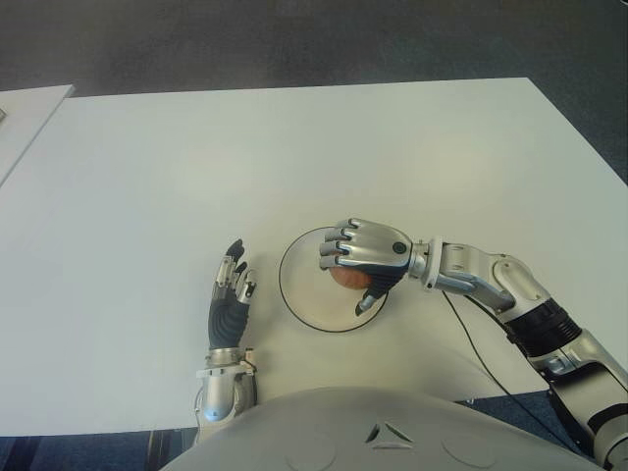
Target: Put the apples into the plate.
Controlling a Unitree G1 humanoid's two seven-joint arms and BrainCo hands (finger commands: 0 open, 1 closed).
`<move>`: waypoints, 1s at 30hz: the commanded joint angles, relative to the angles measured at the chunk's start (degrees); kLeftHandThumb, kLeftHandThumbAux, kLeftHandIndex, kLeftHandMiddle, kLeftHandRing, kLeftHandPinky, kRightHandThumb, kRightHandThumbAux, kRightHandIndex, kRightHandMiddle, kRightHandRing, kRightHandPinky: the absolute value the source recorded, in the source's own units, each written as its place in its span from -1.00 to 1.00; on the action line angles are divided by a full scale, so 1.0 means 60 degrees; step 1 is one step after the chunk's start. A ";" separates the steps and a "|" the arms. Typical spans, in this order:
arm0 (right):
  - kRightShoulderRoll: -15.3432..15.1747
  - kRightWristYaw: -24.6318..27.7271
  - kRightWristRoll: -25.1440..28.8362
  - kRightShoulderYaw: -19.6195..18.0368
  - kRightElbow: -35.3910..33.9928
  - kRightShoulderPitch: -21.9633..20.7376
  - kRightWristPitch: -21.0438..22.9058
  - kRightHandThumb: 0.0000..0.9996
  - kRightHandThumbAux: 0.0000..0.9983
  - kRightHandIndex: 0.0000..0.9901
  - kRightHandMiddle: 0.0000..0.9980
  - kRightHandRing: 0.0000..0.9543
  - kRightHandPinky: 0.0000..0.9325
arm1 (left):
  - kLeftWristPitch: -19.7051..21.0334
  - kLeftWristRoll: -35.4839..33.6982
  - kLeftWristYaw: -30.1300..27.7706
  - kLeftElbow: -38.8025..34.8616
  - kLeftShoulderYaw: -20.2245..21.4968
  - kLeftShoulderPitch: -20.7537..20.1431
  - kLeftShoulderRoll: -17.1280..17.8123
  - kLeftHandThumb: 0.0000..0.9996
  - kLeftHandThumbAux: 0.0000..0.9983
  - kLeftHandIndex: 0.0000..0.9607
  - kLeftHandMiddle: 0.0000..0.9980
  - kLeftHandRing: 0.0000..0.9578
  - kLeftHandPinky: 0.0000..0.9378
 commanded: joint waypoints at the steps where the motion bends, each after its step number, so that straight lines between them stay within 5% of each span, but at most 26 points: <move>1: 0.0169 0.0183 0.0834 -0.0195 0.0216 0.0232 0.0110 0.72 0.34 -0.16 0.08 0.74 0.76 | 0.0160 0.0120 0.0163 -0.0014 -0.0064 0.0035 -0.0018 -1.00 -0.16 -1.00 -0.99 -1.00 -1.00; 5: 0.0361 0.0718 0.1801 -0.0277 0.0244 0.0512 0.0538 0.69 0.35 -0.17 0.10 0.37 0.24 | 0.0159 0.0138 0.0200 -0.0005 -0.0089 0.0033 -0.0015 -1.00 -0.16 -1.00 -0.99 -1.00 -1.00; 7: 0.0384 0.1024 0.2131 -0.0301 0.0208 0.0597 0.0704 0.54 0.38 -0.16 -0.08 -0.01 -0.14 | 0.0157 0.0153 0.0213 0.0002 -0.0099 0.0031 -0.0024 -1.00 -0.16 -1.00 -0.99 -1.00 -1.00; 9: 0.0365 0.1220 0.2236 -0.0324 0.0154 0.0630 0.0782 0.04 0.07 -0.35 -0.38 -0.42 -0.52 | 0.0128 0.0039 0.0188 -0.0011 -0.0129 0.0131 -0.0067 -1.00 -0.16 -1.00 -0.99 -1.00 -1.00; 13: 0.0263 0.1297 0.2091 -0.0416 0.0109 0.0624 0.0678 -0.41 -0.13 -0.56 -0.63 -0.73 -0.82 | -0.0188 -0.0922 -0.0121 0.0841 -0.0143 0.0372 -0.0230 -0.99 -0.01 -1.00 -1.00 -1.00 -1.00; 20: 0.0101 0.1349 0.2115 -0.0524 0.0302 0.0570 0.0465 -0.74 -0.10 -0.54 -0.70 -0.83 -0.98 | -0.0486 -0.0553 0.0090 0.1026 0.0022 -0.0008 -0.0019 -1.00 -0.06 -1.00 -1.00 -1.00 -1.00; 30: 0.0131 0.1344 0.2210 -0.0682 0.0738 0.0670 0.0570 -0.90 -0.03 -0.48 -0.70 -0.87 -1.00 | -0.0547 -0.0523 0.0124 0.0997 0.0035 -0.0103 -0.0104 -1.00 -0.13 -1.00 -1.00 -1.00 -1.00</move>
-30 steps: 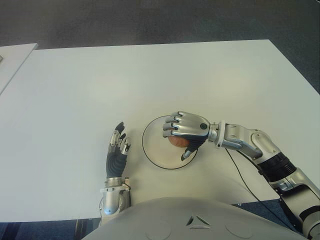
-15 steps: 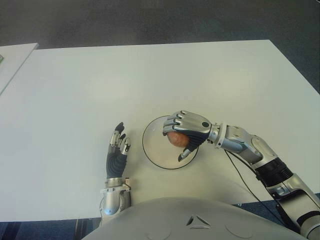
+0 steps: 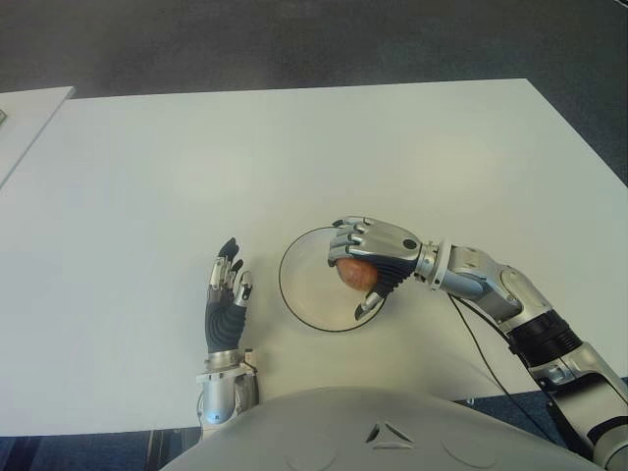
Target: Put the apples into the plate.
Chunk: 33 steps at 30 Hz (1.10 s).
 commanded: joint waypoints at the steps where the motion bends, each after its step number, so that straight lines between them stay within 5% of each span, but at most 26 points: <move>1: -0.0007 0.0079 0.0145 -0.0179 0.0108 0.0060 0.0078 -0.91 -0.03 -0.49 -0.70 -0.87 -1.00 | 0.0357 -0.0062 0.0056 0.0338 0.0023 0.0009 -0.0020 -1.00 -0.13 -1.00 -1.00 -1.00 -1.00; 33: -0.0168 0.0045 -0.0036 -0.0444 0.0220 0.0275 0.0131 -0.94 -0.16 -0.90 -0.93 -1.00 -1.00 | 0.0010 0.0444 0.0396 0.0766 -0.0060 -0.0205 -0.0059 -1.00 -0.16 -1.00 -1.00 -1.00 -1.00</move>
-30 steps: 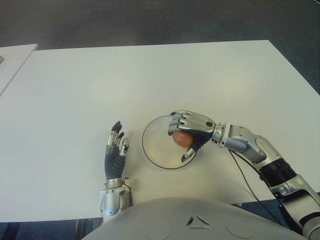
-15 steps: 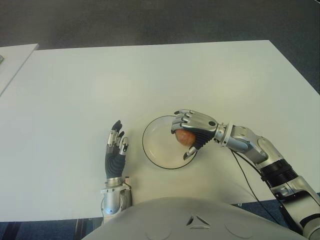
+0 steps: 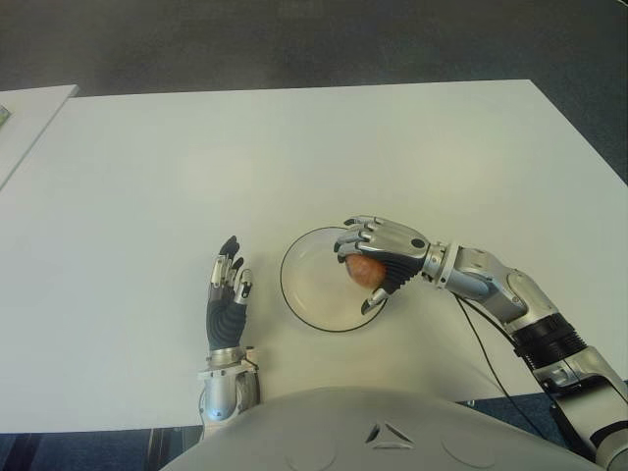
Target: Put the apples into the plate.
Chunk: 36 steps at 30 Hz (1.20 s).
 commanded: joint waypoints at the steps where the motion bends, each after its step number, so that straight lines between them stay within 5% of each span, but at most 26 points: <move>1: -0.0052 0.0077 0.0055 -0.0141 -0.0003 0.0069 0.0097 -0.93 -0.17 -0.91 -0.93 -1.00 -1.00 | 0.0219 0.0150 0.0075 0.0537 -0.0062 -0.0034 -0.0030 -1.00 -0.16 -1.00 -1.00 -1.00 -1.00; 14: 0.0233 0.0052 0.0242 -0.0217 0.0034 0.0163 0.0321 -0.90 -0.34 -1.00 -1.00 -1.00 -1.00 | 0.0151 0.0043 0.0010 0.0579 -0.0118 -0.0123 -0.0045 -1.00 -0.11 -1.00 -1.00 -1.00 -1.00; 36: 0.0110 -0.0329 -0.0258 -0.0190 0.0261 -0.0084 -0.0493 -0.91 -0.52 -1.00 -1.00 -1.00 -1.00 | 0.0302 -0.0133 0.0048 0.0563 -0.0202 -0.0160 -0.0261 -1.00 -0.08 -1.00 -1.00 -1.00 -1.00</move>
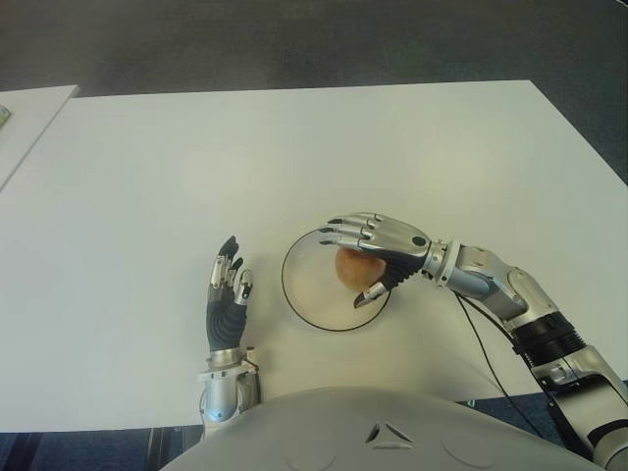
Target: Put the apples into the plate.
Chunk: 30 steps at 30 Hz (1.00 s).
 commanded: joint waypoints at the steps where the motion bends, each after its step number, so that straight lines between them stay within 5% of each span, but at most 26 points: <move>1: -0.0027 -0.0093 -0.0046 -0.0002 0.0153 -0.0030 -0.0123 -0.91 -0.52 -1.00 -1.00 -1.00 -1.00 | 0.0340 -0.0070 0.0035 0.0493 -0.0169 -0.0124 -0.0244 -0.99 -0.08 -1.00 -1.00 -1.00 -1.00; 5: 0.0246 0.0416 0.0867 0.0004 0.0346 -0.0015 0.0295 -0.92 -0.54 -1.00 -1.00 -1.00 -1.00 | 0.0343 -0.0100 0.0039 0.0569 -0.0153 -0.0194 -0.0230 -0.98 -0.09 -1.00 -1.00 -1.00 -1.00; 9: 0.1421 0.1472 0.2431 0.0071 0.1288 -0.0475 0.1934 -0.90 -0.57 -1.00 -1.00 -1.00 -1.00 | 0.0265 -0.0126 0.0037 0.0722 -0.0175 -0.0290 -0.0271 -0.96 -0.09 -1.00 -1.00 -1.00 -1.00; 13: 0.1806 0.1855 0.3217 -0.0187 0.1187 -0.0379 0.2867 -0.88 -0.57 -1.00 -1.00 -1.00 -1.00 | 0.0199 -0.0058 0.0096 0.0855 -0.0187 -0.0343 -0.0325 -0.96 -0.09 -1.00 -1.00 -1.00 -1.00; 20: 0.3058 0.1363 0.6030 -0.2216 0.1591 0.0083 0.4677 -0.83 -0.57 -1.00 -1.00 -1.00 -1.00 | 0.0162 0.0340 0.0477 0.1040 -0.0064 -0.0404 -0.0256 -0.99 -0.10 -1.00 -1.00 -1.00 -1.00; 23: 0.3502 0.1343 0.7242 -0.2910 0.1156 0.0914 0.5432 -0.83 -0.54 -1.00 -1.00 -1.00 -1.00 | 0.0206 0.0384 0.0607 0.1003 -0.0044 -0.0405 -0.0234 -1.00 -0.11 -1.00 -1.00 -1.00 -1.00; 30: 0.4009 0.1183 0.8203 -0.3659 0.1580 0.1126 0.6063 -0.86 -0.44 -1.00 -1.00 -1.00 -1.00 | 0.0327 0.0226 0.0681 0.0375 -0.0181 -0.0233 -0.0375 -1.00 -0.13 -1.00 -1.00 -1.00 -1.00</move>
